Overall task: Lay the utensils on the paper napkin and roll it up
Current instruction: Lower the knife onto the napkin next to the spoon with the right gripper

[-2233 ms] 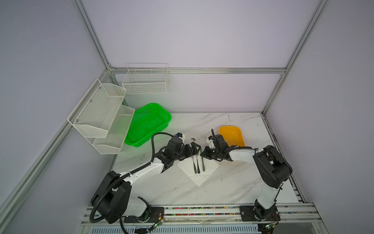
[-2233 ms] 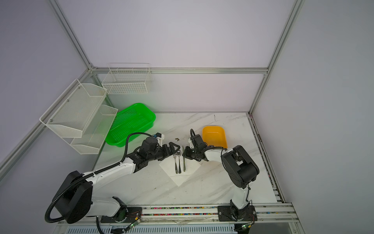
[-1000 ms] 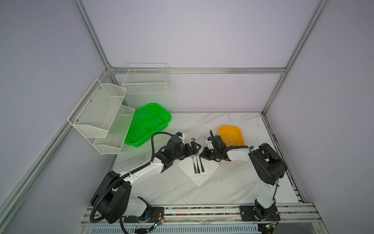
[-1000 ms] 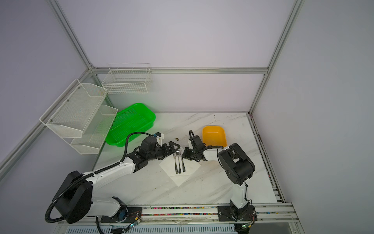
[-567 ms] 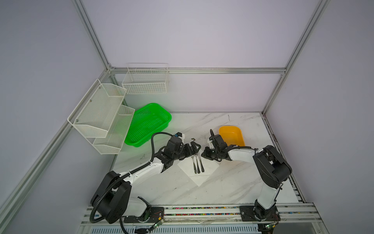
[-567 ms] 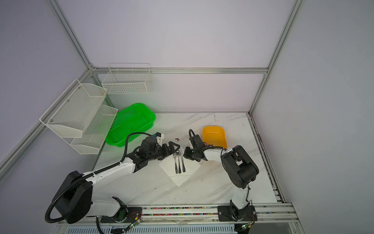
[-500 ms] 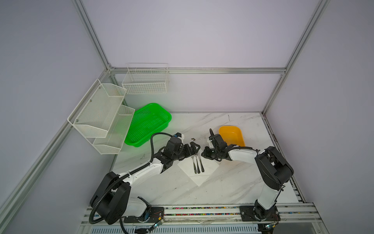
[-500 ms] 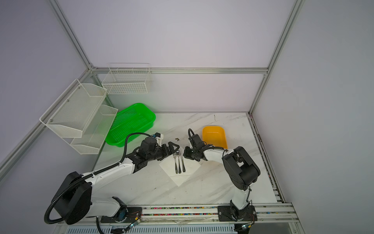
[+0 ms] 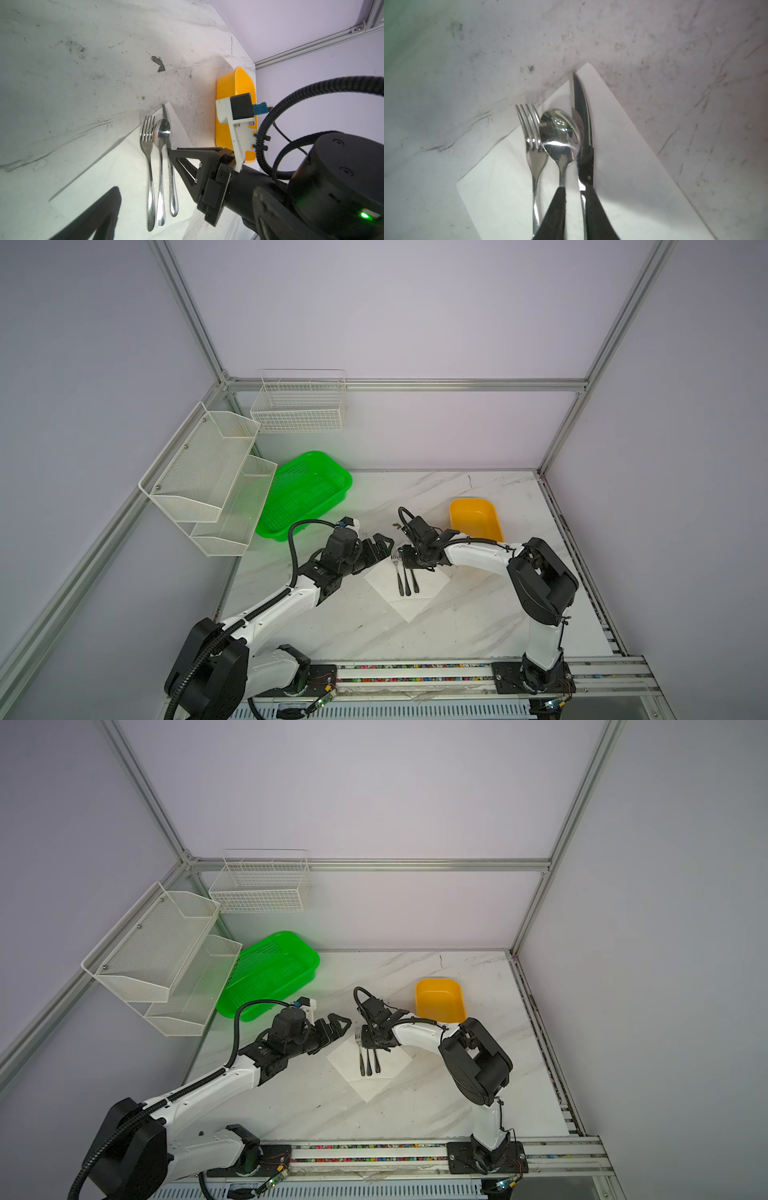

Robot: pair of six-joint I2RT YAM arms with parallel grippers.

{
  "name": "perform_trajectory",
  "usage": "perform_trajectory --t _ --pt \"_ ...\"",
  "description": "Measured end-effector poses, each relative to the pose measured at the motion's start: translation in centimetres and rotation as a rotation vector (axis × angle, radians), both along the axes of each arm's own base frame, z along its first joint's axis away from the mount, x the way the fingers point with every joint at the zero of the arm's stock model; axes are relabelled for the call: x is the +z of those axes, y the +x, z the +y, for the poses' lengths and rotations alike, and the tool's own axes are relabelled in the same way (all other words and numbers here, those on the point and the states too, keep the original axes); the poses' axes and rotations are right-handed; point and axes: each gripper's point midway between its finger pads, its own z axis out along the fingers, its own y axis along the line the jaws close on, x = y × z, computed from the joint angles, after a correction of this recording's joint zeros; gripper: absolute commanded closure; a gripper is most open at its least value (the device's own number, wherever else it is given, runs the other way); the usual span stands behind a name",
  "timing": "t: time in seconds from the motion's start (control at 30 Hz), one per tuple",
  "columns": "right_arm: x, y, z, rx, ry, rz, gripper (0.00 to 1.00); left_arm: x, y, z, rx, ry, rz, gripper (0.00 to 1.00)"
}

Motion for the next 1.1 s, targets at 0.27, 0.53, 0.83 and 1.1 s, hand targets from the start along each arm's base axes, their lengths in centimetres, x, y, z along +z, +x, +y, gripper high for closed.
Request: perform_trajectory --t 0.27,0.53,0.83,1.1 --pt "-1.1 -0.4 -0.2 0.012 -0.081 0.026 0.79 -0.3 -0.1 0.9 0.021 0.005 0.003 0.03" --pt "-1.2 -0.4 -0.5 -0.021 -0.107 0.036 0.82 -0.3 -0.3 1.7 0.04 0.005 0.002 0.03" --pt "-1.3 -0.4 -0.5 -0.062 -0.096 0.049 0.85 -0.8 -0.4 2.0 0.046 0.008 0.01 0.03" --pt "-1.2 -0.3 -0.6 -0.061 -0.11 0.043 0.86 -0.8 -0.4 2.0 0.049 0.003 0.015 0.03"
